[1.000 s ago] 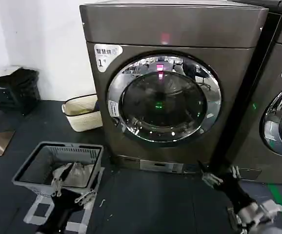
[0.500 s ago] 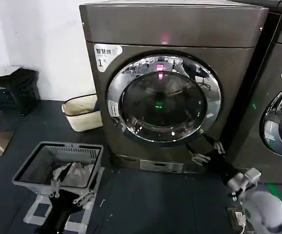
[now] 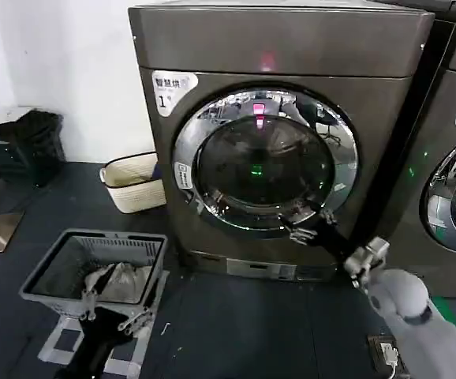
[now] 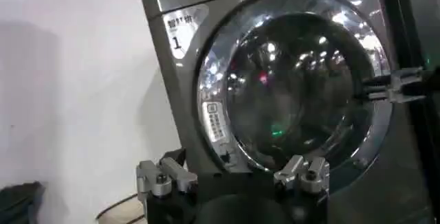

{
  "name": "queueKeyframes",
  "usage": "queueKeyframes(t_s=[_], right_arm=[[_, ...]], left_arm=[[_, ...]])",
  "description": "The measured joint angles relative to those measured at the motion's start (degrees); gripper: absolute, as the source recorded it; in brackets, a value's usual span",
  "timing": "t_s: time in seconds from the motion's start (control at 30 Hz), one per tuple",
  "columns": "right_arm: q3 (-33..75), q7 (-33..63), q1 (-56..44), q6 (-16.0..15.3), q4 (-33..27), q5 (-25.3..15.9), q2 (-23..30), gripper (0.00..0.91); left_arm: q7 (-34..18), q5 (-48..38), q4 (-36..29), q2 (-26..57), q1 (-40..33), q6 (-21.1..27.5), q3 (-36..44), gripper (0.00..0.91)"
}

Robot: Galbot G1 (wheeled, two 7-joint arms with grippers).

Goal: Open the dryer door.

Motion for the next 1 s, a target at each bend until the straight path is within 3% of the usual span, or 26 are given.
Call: queueKeyframes(t_s=[1.0], right_arm=[[-16.1,0.4,18.4,-0.1,-13.1,-0.4,8.6,0.907]], left_arm=[[0.1,0.4,0.0,-0.5,0.3,-0.1,-0.3,0.907]])
